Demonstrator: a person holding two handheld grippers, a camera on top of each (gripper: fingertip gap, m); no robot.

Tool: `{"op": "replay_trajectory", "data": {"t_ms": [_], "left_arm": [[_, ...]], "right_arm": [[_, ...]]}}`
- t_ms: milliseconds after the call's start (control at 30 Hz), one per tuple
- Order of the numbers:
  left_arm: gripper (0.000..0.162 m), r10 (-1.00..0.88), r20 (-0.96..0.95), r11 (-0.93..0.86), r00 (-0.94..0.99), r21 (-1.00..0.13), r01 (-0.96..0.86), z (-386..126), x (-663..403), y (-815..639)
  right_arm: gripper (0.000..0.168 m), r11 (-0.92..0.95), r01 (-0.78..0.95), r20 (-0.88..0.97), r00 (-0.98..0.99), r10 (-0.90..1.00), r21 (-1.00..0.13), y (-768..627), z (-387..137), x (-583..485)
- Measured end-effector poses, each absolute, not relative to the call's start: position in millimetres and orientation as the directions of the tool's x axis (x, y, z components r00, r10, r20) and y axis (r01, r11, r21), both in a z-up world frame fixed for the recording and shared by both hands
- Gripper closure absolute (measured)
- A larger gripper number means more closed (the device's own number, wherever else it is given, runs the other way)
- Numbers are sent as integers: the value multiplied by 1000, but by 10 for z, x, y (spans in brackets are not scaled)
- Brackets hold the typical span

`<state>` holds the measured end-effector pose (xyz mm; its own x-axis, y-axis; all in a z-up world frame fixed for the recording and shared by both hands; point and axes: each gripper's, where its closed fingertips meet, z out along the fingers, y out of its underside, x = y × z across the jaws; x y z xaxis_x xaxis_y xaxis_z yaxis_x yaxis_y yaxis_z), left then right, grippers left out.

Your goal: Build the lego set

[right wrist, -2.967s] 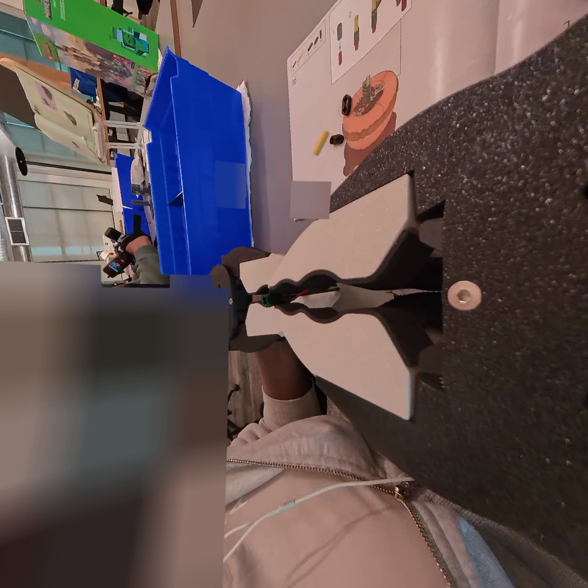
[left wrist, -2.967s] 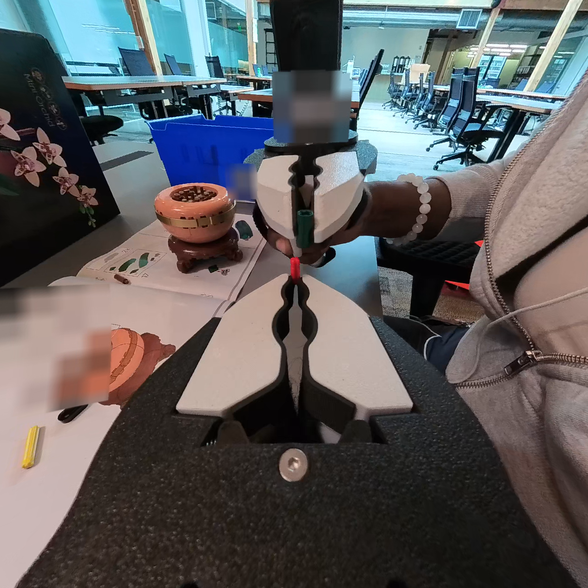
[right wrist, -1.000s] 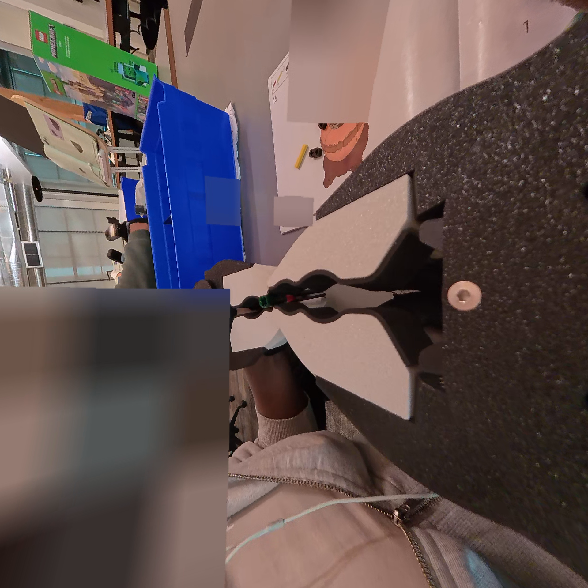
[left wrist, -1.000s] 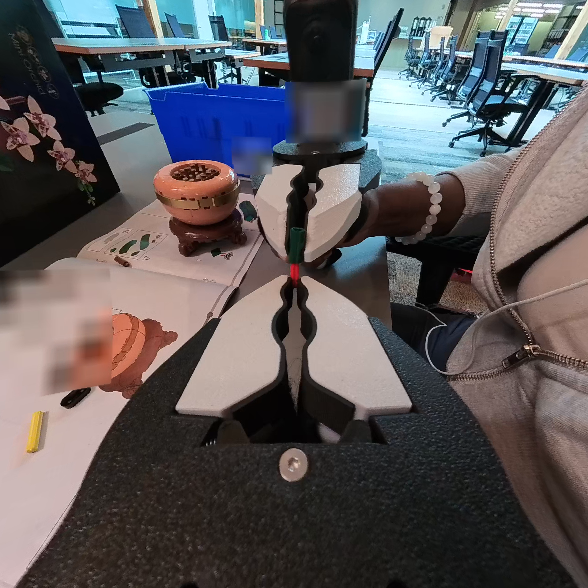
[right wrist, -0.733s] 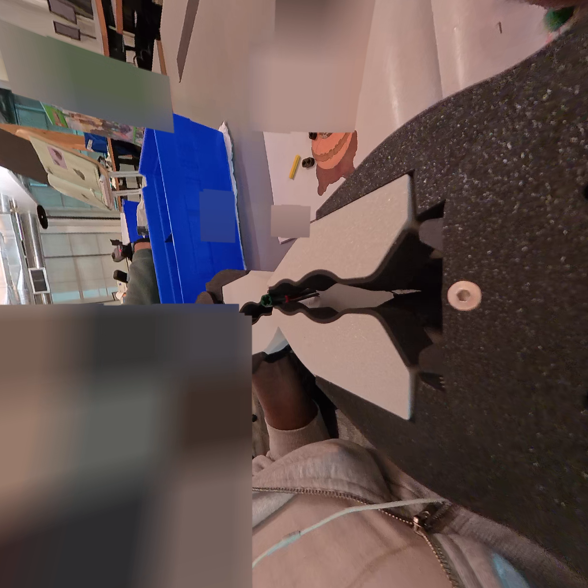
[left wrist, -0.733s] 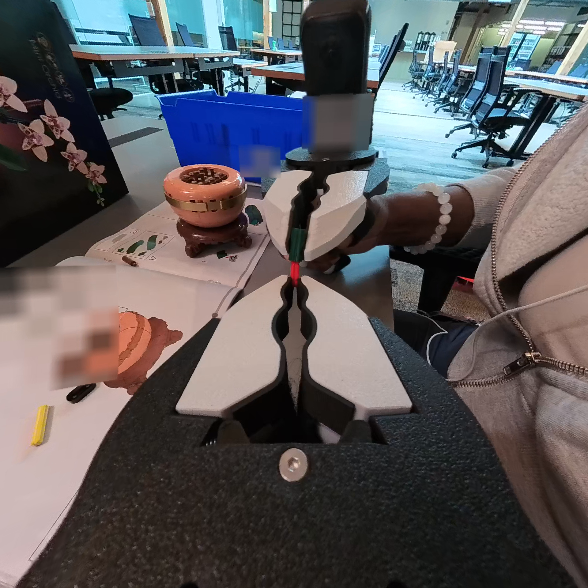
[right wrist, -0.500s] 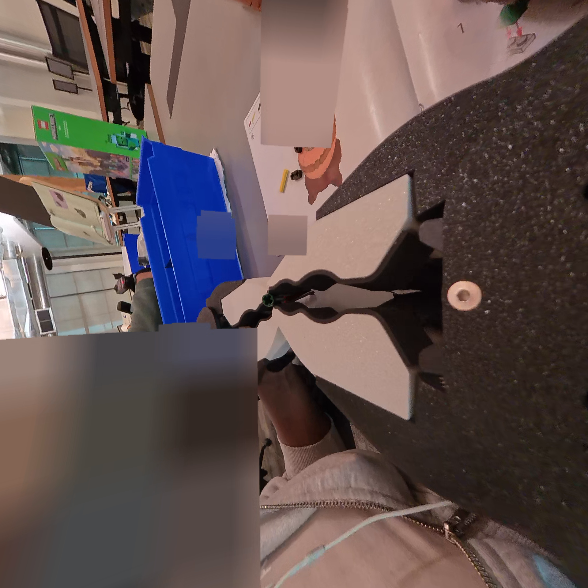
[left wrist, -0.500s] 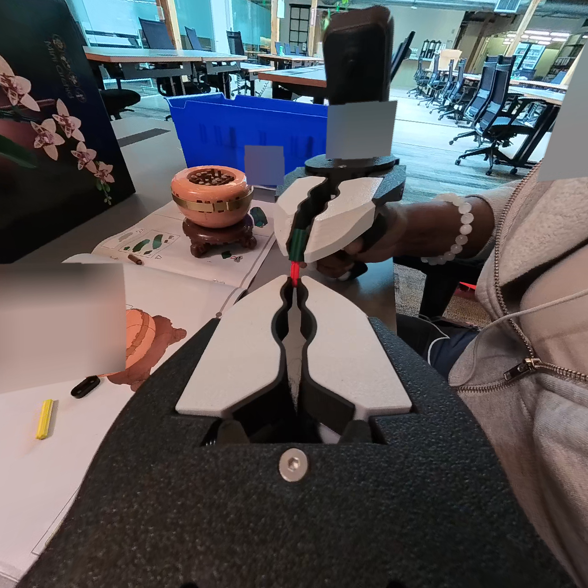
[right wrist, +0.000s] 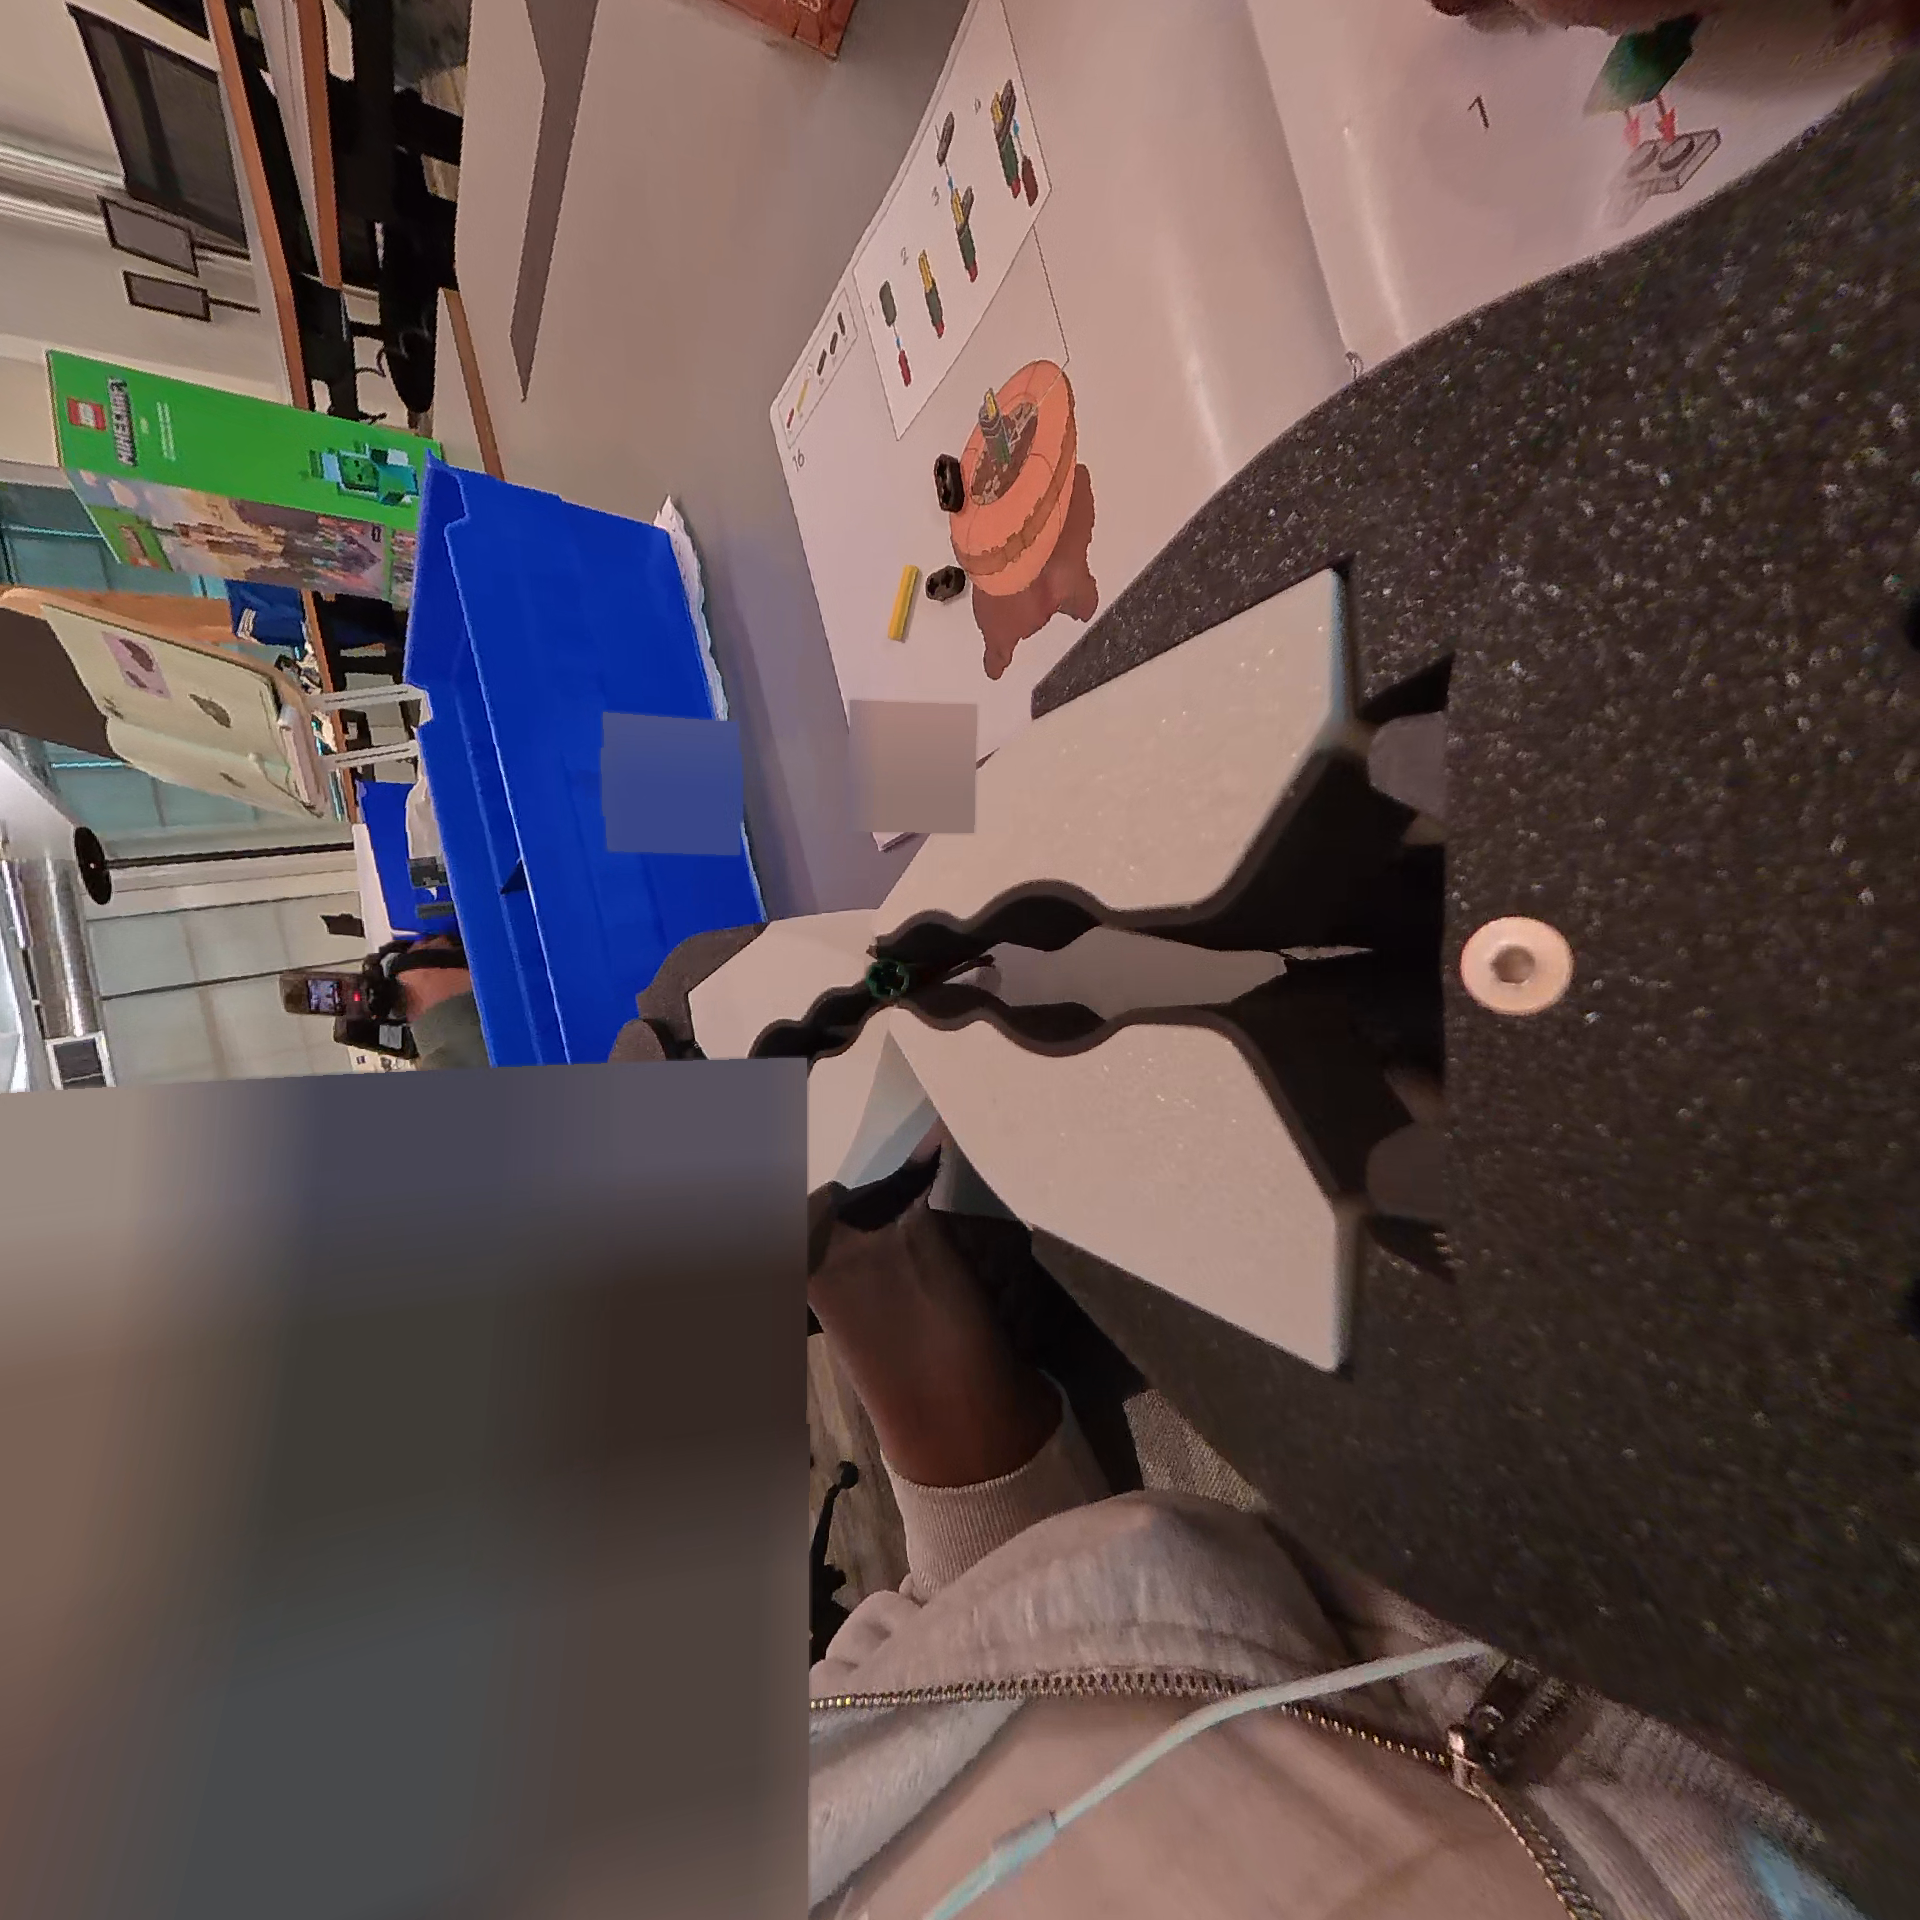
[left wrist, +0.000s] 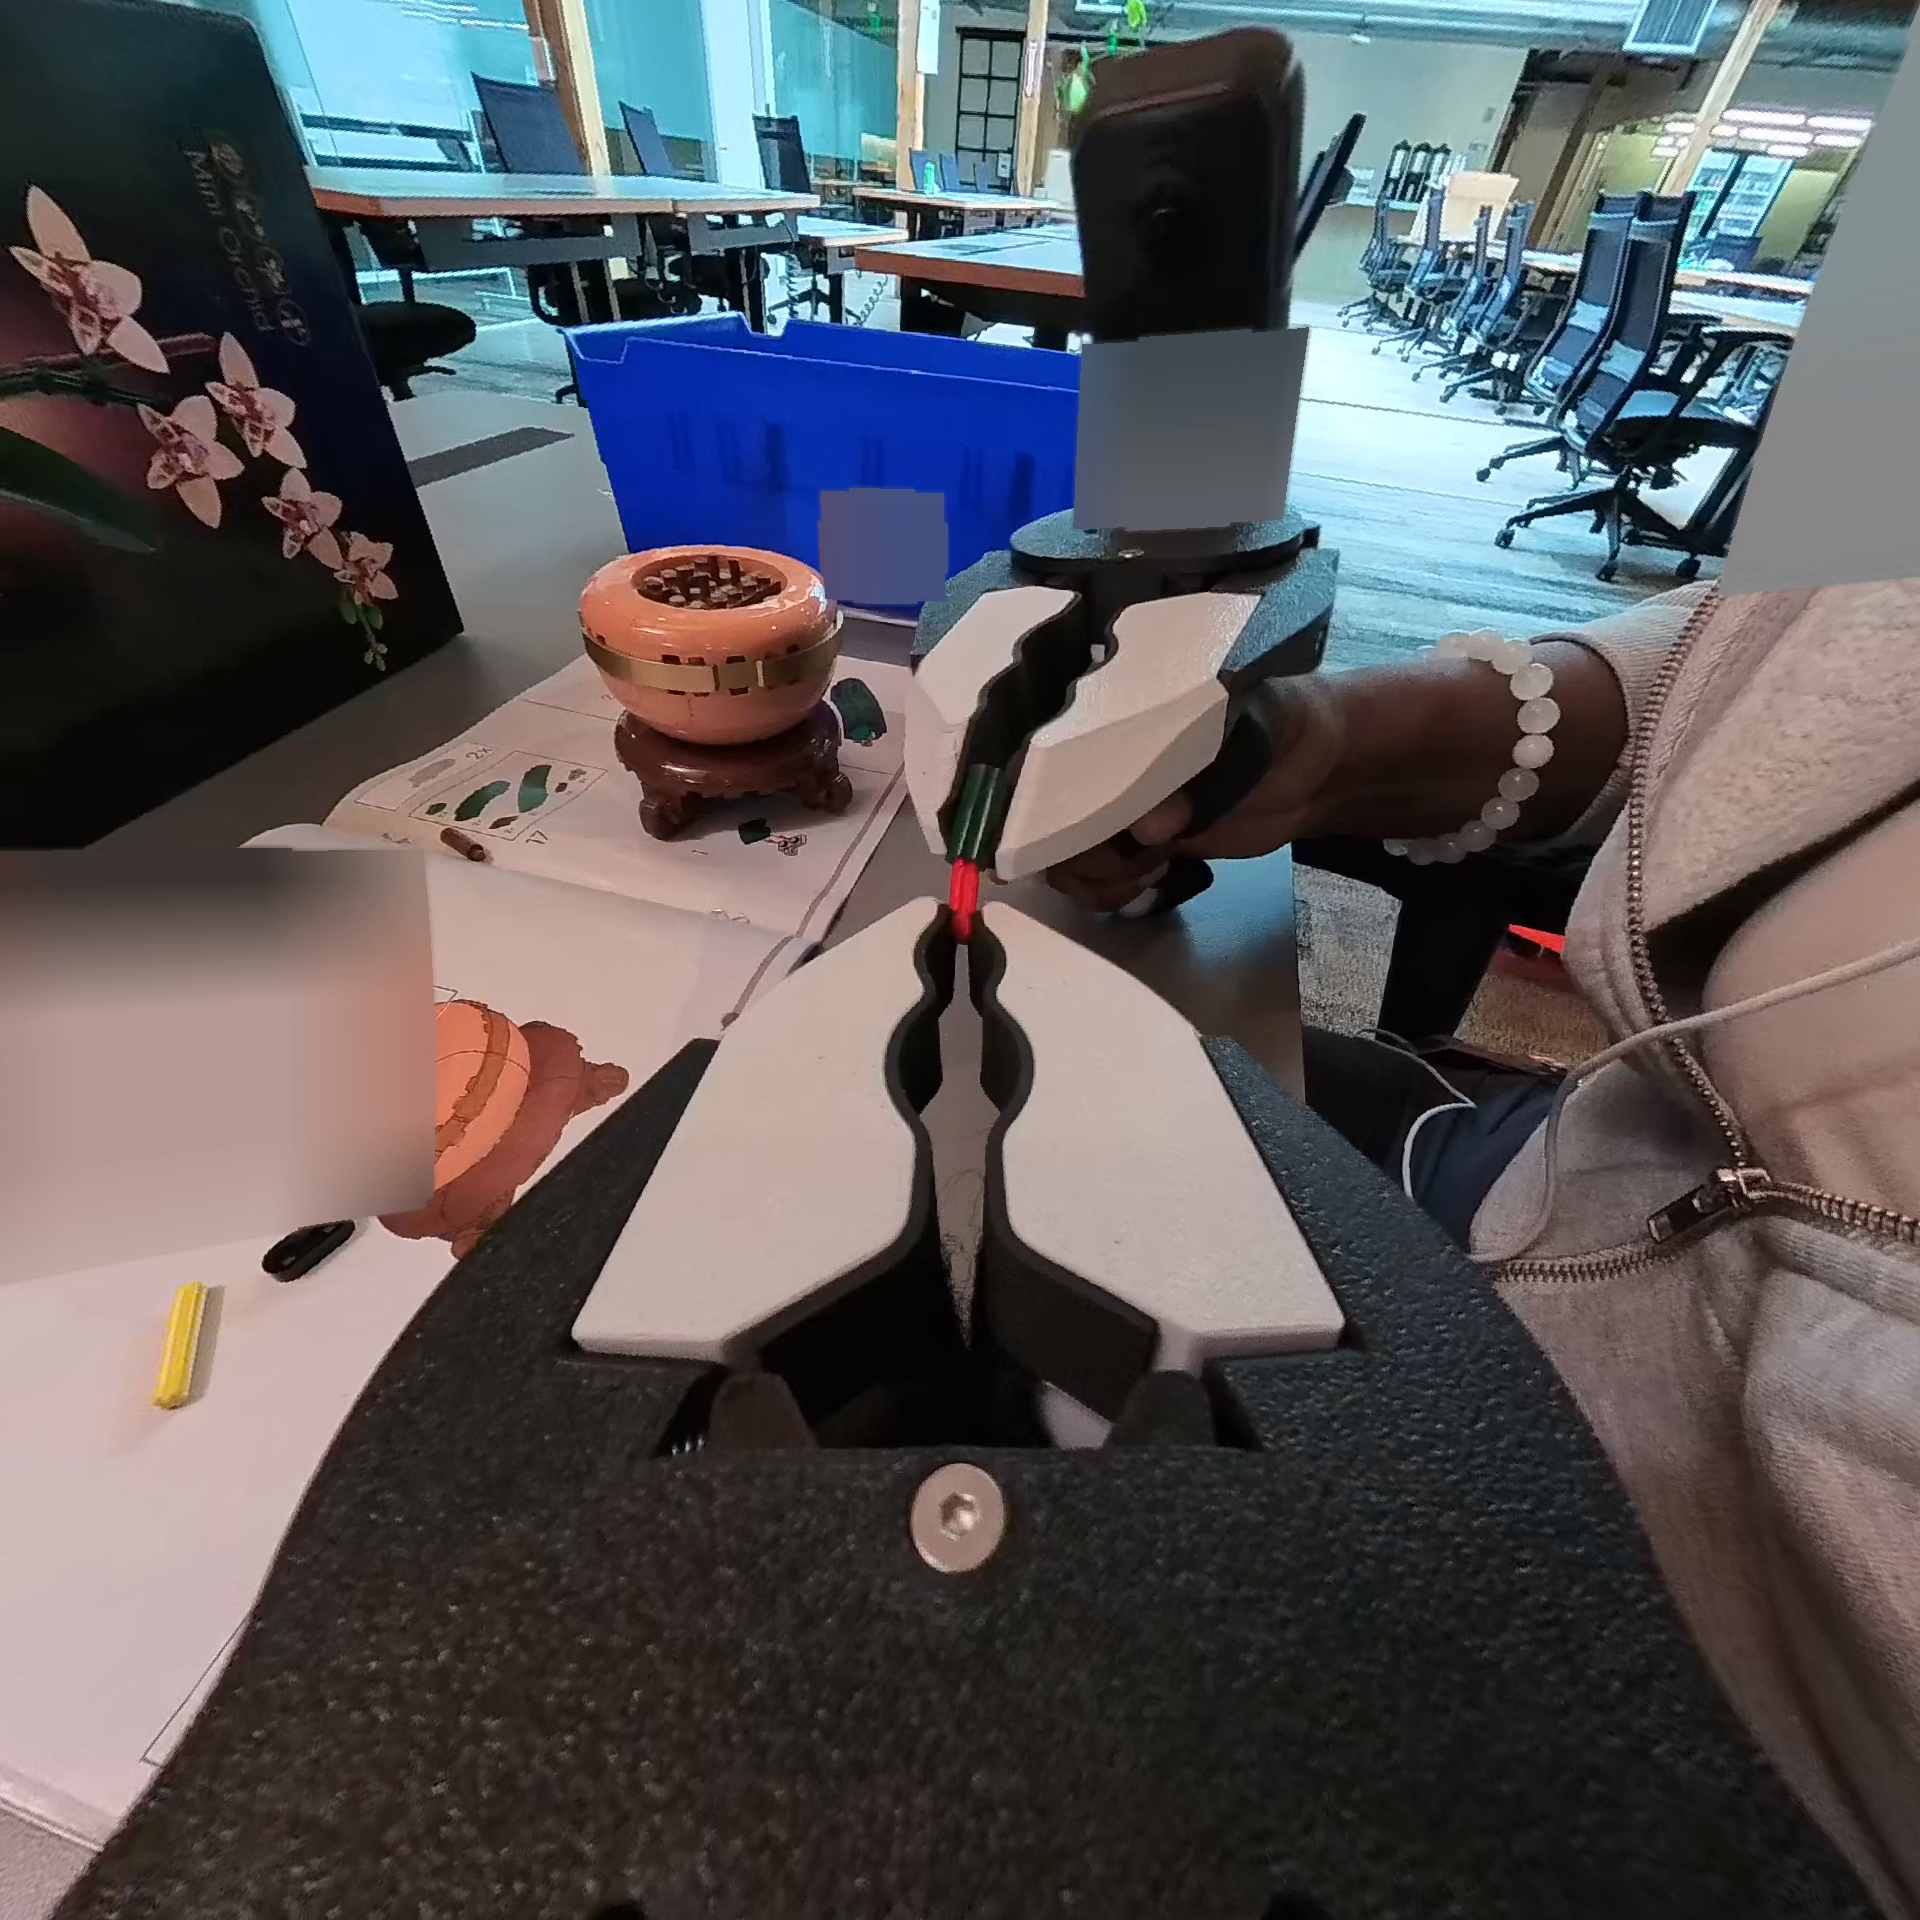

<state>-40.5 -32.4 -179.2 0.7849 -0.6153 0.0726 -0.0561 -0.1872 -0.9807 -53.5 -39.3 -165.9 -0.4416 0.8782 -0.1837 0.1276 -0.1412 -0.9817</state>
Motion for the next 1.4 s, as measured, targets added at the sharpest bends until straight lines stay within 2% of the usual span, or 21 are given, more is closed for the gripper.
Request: {"op": "replay_trajectory", "data": {"t_ms": [600,733,1067,1267,1400], "left_arm": [[161,-619,26,-176,785,-979,-107,-1814,-383,-354],[161,-643,6,-178,766,-974,-142,-1846,-336,-379],[161,-659,-7,-168,752,-973,-157,-1845,-307,-407],[161,-666,-9,-172,746,-971,-166,-1859,-300,-411],[161,-669,-18,-170,743,-970,-177,-1866,-265,-406]], "right_arm": [[164,-125,101,-158,-471,868,-987,-426,-1634,-486],[163,-218,204,-295,-526,798,-954,-441,-1674,-426],[164,-293,264,-393,-565,725,-919,-465,-1690,-424],[168,-264,335,-417,-559,717,-904,-491,-1779,-402],[168,-274,321,-416,-564,713,-907,-485,-1754,-417]]}}
